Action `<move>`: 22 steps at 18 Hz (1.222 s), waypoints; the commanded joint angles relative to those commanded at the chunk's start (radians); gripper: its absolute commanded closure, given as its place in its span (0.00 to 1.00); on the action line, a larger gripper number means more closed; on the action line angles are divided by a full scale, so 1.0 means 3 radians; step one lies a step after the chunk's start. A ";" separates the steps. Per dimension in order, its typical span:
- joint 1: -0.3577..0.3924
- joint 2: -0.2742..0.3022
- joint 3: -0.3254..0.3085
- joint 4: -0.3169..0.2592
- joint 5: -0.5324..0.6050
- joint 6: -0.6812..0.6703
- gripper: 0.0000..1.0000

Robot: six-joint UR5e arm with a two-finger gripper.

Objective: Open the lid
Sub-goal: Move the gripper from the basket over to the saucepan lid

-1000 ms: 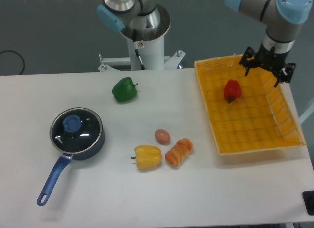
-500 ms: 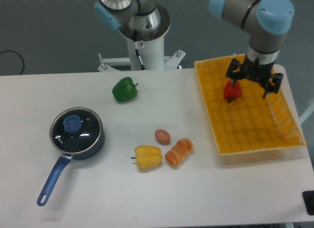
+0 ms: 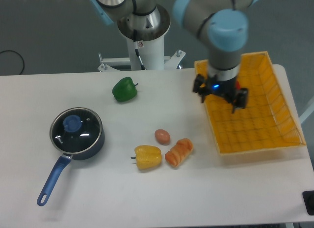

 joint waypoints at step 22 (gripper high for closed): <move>-0.1673 -0.0102 -0.0082 -0.0041 -0.0276 -0.1934 0.00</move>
